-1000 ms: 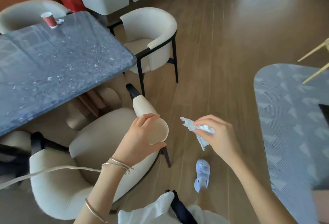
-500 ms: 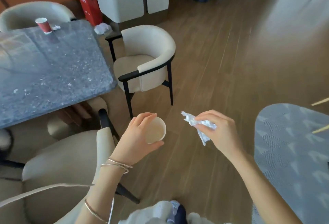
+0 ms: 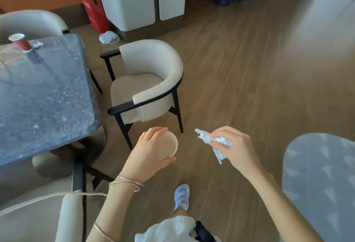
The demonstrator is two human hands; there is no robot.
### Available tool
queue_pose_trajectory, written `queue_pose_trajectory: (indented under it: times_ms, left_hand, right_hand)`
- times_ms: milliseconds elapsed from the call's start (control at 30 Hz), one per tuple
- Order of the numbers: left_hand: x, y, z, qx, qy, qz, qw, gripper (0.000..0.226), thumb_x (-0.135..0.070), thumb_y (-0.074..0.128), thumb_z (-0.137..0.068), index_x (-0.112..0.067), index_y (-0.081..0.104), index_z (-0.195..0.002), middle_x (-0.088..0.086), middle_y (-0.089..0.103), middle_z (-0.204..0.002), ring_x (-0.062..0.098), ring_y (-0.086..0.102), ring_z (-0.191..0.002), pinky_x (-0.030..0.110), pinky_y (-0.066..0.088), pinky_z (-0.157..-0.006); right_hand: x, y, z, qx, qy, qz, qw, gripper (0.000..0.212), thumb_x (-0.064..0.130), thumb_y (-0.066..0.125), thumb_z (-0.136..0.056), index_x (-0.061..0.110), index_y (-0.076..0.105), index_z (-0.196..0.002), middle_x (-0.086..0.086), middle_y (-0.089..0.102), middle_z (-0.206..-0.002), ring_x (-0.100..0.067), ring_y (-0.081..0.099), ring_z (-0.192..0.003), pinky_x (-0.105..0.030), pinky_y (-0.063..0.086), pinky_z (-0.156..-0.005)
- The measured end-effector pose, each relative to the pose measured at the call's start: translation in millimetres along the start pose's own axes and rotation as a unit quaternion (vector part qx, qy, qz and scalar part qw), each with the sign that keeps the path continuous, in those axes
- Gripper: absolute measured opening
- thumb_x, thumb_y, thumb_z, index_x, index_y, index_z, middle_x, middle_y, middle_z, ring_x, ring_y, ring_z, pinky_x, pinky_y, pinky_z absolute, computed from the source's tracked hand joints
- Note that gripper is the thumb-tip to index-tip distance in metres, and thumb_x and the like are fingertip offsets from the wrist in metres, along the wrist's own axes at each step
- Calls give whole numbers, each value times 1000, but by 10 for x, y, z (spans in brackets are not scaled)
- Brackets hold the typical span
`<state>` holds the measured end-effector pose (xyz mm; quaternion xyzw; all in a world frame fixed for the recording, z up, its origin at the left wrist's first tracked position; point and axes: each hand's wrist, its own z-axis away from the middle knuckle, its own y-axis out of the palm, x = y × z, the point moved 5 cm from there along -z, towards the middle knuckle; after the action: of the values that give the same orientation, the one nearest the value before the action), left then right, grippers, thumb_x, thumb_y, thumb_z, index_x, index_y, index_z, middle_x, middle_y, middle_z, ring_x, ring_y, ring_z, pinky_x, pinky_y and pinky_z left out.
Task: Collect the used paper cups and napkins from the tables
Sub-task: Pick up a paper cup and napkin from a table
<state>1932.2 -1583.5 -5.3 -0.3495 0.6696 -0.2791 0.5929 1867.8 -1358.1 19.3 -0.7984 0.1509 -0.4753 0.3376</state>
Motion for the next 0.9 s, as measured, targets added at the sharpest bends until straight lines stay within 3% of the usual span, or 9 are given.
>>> queue_pose_trajectory:
  times_ms: [233, 433, 600, 733, 900]
  left_hand:
    - [-52, -67, -1571, -34, 3, -1, 999, 79, -43, 79, -64, -26, 42, -132, -9, 45, -129, 16, 42, -114, 33, 43, -88]
    - [-10, 36, -2498, -38, -6, -31, 999, 77, -39, 82, -62, -22, 46, -129, -8, 49, -126, 12, 42, -109, 21, 28, -85]
    - [71, 219, -3223, -47, -36, -68, 996, 77, -42, 81, -62, -25, 46, -129, -11, 48, -125, 8, 40, -107, 16, 30, -70]
    - [69, 407, -3958, -48, -62, -53, 996, 78, -42, 79, -65, -23, 43, -132, -9, 45, -129, 14, 43, -111, 21, 35, -85]
    - [-111, 554, -4946, -82, -99, -41, 991, 77, -41, 78, -66, -25, 43, -132, -12, 44, -130, 12, 40, -112, 20, 32, -87]
  right_hand:
    - [-522, -322, -1500, -22, -32, -4, 999, 4, 23, 74, -77, 20, 72, -79, 9, 65, -81, -2, 58, -77, -8, 39, -67]
    - [-1061, -294, -2336, -19, -44, -14, 999, 7, 18, 76, -76, 18, 72, -81, 8, 66, -82, -2, 58, -78, -8, 40, -67]
    - [-1613, -245, -3039, 7, -67, -20, 998, 11, 10, 78, -72, 8, 72, -82, 1, 67, -82, -6, 58, -76, -6, 40, -68]
    - [-2083, -364, -3789, 31, -82, -37, 995, 9, 8, 77, -73, 11, 73, -80, 3, 67, -82, -5, 58, -77, -7, 40, -68]
    - [-2557, -661, -4881, 53, -100, -63, 992, 8, 10, 76, -75, 16, 73, -79, 3, 66, -82, -6, 59, -78, -10, 40, -67]
